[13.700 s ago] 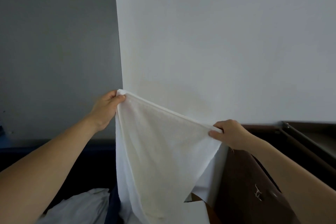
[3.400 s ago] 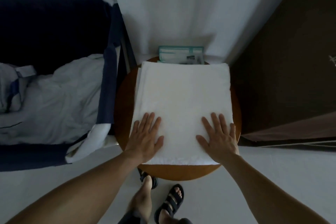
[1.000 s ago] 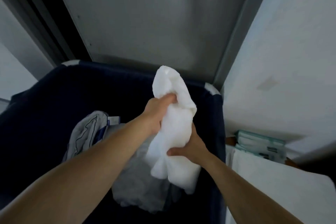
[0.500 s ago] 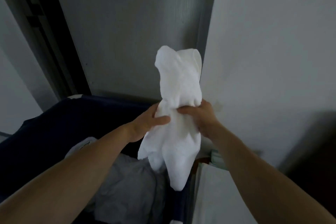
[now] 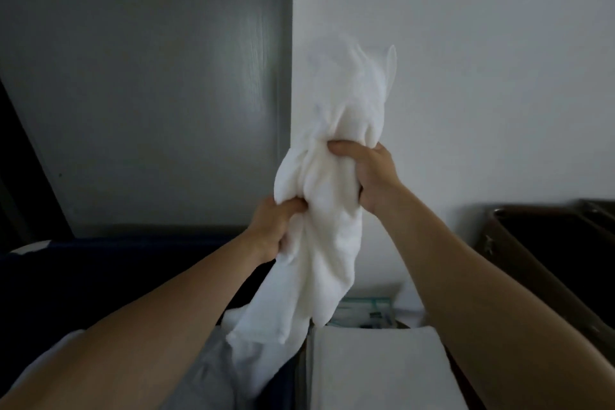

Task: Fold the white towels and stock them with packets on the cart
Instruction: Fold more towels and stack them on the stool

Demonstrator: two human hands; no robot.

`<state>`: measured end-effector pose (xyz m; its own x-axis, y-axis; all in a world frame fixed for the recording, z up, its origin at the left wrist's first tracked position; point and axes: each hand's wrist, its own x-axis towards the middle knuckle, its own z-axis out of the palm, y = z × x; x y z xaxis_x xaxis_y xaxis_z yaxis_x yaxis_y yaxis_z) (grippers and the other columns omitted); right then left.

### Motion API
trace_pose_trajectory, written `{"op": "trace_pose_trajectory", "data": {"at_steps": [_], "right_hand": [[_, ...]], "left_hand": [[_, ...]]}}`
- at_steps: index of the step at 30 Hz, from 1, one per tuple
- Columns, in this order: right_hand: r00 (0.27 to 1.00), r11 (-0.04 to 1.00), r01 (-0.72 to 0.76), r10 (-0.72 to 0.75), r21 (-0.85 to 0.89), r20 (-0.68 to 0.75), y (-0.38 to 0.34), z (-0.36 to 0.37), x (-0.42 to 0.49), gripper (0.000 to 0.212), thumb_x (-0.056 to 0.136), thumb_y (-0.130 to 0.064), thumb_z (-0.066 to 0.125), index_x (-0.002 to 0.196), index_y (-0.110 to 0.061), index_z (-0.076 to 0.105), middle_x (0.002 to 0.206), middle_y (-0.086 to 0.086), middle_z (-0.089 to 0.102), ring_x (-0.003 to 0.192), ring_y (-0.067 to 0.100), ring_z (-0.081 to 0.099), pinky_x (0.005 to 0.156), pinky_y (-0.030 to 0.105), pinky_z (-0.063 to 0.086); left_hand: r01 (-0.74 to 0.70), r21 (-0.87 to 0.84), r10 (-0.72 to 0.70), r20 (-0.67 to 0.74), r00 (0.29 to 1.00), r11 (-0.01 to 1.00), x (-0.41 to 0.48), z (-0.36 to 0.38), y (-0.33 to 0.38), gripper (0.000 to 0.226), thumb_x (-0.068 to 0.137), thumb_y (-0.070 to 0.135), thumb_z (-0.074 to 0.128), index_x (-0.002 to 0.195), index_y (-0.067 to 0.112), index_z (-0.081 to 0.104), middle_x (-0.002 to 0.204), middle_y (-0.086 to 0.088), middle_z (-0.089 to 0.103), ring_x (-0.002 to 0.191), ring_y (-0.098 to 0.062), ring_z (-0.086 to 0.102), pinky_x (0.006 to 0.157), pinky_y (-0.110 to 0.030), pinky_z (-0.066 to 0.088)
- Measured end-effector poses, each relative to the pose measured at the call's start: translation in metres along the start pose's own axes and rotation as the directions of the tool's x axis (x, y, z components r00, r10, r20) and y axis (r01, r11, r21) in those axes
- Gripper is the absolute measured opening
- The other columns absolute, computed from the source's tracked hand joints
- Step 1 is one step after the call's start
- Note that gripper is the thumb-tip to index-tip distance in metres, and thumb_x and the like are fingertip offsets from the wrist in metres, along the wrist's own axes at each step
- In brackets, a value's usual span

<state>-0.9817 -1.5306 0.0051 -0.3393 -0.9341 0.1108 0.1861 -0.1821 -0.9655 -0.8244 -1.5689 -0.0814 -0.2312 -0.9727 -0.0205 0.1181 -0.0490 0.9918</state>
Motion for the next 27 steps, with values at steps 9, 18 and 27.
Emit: {"op": "trace_pose_trajectory", "data": {"at_steps": [9, 18, 27], "right_hand": [[0.969, 0.987, 0.156, -0.145, 0.036, -0.202, -0.058, -0.061, 0.006, 0.043, 0.069, -0.017, 0.084, 0.107, -0.018, 0.066, 0.101, 0.004, 0.075, 0.093, 0.025, 0.072, 0.085, 0.044, 0.059], [0.954, 0.960, 0.232, -0.256, -0.156, -0.154, -0.101, -0.158, 0.024, 0.041, 0.067, -0.017, 0.083, 0.104, -0.018, 0.067, 0.097, -0.001, 0.074, 0.087, 0.018, 0.071, 0.072, 0.033, 0.059], [0.988, 0.953, -0.156, 0.148, -0.258, -0.051, 0.064, -0.238, 0.019, 0.033, 0.063, -0.003, 0.084, 0.091, -0.015, 0.071, 0.087, 0.007, 0.075, 0.082, 0.026, 0.072, 0.076, 0.041, 0.061]], "left_hand": [[-0.007, -0.275, 0.055, 0.168, 0.984, 0.961, 0.011, 0.107, 0.042, 0.030, 0.085, 0.014, 0.069, 0.115, 0.011, 0.068, 0.103, -0.011, 0.075, 0.096, -0.029, 0.072, 0.084, -0.047, 0.059], [0.116, -0.335, 0.007, 0.344, 0.939, 0.935, 0.011, 0.231, 0.023, 0.036, 0.090, 0.021, 0.067, 0.119, 0.000, 0.063, 0.110, -0.018, 0.072, 0.102, -0.031, 0.070, 0.093, -0.046, 0.056], [0.209, 0.661, -0.486, 0.267, 0.832, 0.721, 0.003, 0.151, -0.130, 0.056, 0.076, 0.027, 0.082, 0.125, 0.025, 0.056, 0.122, 0.002, 0.065, 0.103, -0.017, 0.064, 0.086, -0.032, 0.055]]}}
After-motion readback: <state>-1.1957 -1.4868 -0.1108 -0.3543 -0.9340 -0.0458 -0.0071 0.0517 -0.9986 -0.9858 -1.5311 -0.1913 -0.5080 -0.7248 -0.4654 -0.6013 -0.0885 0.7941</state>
